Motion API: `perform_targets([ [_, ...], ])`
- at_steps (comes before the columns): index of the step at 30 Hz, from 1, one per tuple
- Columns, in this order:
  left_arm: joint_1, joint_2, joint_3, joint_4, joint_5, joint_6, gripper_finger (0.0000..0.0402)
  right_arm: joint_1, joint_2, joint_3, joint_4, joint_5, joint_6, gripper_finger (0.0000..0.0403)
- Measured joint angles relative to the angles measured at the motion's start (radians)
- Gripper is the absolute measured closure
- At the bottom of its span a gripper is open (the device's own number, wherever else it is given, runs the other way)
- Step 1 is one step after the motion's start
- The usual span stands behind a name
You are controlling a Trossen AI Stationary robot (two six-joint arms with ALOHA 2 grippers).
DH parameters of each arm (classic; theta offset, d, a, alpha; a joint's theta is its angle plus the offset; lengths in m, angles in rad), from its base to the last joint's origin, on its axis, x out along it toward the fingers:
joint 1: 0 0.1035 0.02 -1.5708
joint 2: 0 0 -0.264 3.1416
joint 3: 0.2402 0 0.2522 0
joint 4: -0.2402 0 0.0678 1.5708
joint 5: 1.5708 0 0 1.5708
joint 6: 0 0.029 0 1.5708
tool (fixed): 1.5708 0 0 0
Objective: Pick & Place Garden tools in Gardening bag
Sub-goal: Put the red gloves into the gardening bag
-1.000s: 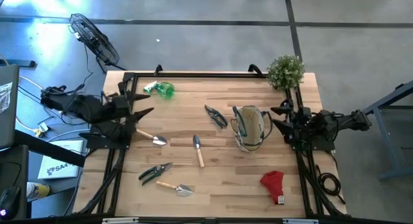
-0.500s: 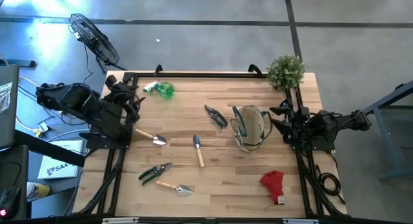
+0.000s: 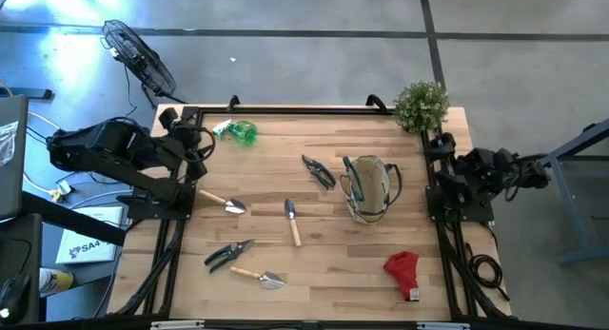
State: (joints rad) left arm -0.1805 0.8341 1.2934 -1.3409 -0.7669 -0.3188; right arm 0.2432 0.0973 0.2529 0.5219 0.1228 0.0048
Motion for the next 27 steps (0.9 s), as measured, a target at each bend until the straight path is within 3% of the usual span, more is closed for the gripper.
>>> perform_targets([
  [4, 0.02, 0.0, 0.0, 0.007, 0.049, -0.032, 0.0179, 0.02, 0.148, 0.146, -0.106, -0.017, -0.062, 0.0151],
  [8, 0.017, 0.014, 0.0, 0.007, 0.098, -0.106, 0.0179, 0.041, 0.327, 0.332, -0.362, 0.012, -0.084, 0.0151],
  [14, 0.017, 0.038, 0.0, 0.008, 0.092, -0.131, 0.0179, 0.069, 0.558, 0.645, -0.954, 0.21, 0.089, 0.0151],
  [16, 0.017, 0.053, 0.0, 0.012, 0.066, -0.131, 0.0179, 0.078, 0.615, 0.721, -1.141, 0.22, 0.181, 0.0151],
  [20, 0.017, 0.071, 0.0, 0.012, 0.028, -0.131, 0.0179, 0.092, 0.685, 0.838, -1.37, 0.103, 0.37, 0.0151],
  [24, 0.017, 0.084, 0.0, 0.009, 0.078, -0.132, 0.0179, 0.118, 0.696, 0.876, -1.453, -0.034, 0.581, 0.0151],
  [27, 0.017, 0.101, 0.0, 0.011, 0.07, -0.132, 0.0179, 0.155, 0.701, 0.875, -1.523, -0.081, 0.732, 0.0151],
])
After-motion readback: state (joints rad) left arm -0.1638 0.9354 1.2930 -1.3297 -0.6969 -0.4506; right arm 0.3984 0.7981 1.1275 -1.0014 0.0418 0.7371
